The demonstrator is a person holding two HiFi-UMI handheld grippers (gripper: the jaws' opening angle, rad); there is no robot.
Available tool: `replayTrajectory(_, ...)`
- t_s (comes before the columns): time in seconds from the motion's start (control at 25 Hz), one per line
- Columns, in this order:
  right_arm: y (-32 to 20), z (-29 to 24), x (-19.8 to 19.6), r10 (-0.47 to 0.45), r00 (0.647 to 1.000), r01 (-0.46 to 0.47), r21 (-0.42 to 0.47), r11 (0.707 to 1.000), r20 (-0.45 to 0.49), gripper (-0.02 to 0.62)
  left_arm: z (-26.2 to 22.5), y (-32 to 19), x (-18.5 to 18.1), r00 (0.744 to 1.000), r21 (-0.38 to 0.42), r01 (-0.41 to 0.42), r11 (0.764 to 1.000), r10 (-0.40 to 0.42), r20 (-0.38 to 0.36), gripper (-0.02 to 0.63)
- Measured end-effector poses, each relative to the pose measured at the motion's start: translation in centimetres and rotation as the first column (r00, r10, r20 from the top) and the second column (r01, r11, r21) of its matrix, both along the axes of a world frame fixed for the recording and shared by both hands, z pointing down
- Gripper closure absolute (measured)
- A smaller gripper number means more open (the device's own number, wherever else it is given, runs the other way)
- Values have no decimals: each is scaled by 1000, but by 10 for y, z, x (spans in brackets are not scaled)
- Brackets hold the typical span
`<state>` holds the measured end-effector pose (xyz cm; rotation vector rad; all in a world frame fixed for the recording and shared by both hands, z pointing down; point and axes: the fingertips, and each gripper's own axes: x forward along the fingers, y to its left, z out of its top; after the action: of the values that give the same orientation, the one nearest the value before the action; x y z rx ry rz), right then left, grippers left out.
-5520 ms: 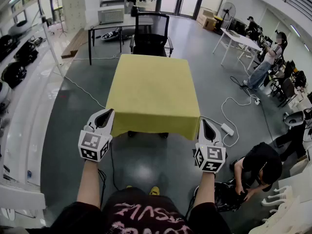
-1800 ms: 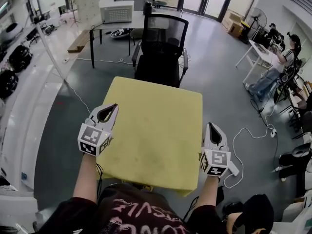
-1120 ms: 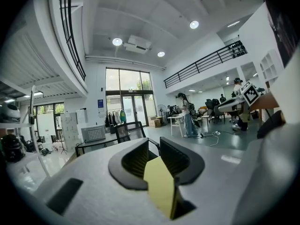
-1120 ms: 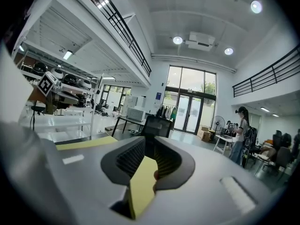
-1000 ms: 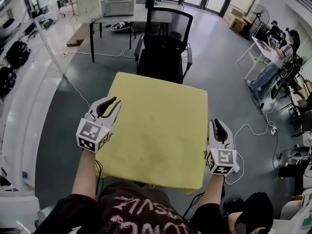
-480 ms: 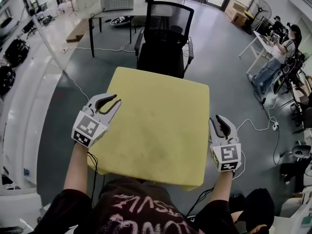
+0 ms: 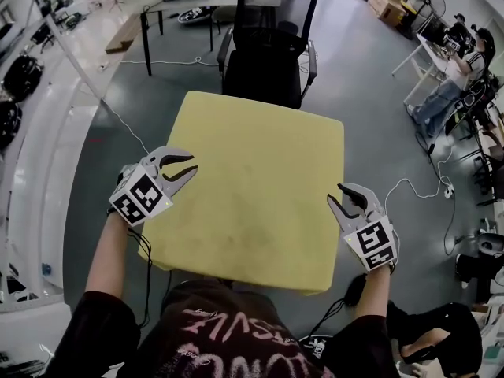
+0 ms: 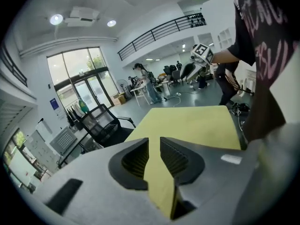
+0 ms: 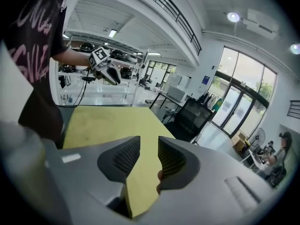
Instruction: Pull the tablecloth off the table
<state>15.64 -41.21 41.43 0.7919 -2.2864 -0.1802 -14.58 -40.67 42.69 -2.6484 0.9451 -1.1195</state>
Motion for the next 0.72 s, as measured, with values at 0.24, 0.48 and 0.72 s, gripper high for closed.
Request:
replayTrajectory(0.24, 8, 39, -6, -129, 985, 114, -129, 985, -114, 449, 36, 4, 1, 990, -111, -97, 989, 107, 92, 520)
replayTrajectory(0.48, 4, 75, -7, -199, 968, 163, -213, 963, -156, 446, 75, 5, 1, 974, -210, -140, 968, 173, 148, 515)
replayTrajectory(0.72, 11, 125, -5, -262, 946, 192, -323, 927, -191, 439, 124, 11, -5, 951, -303, -169, 938, 236, 200, 494)
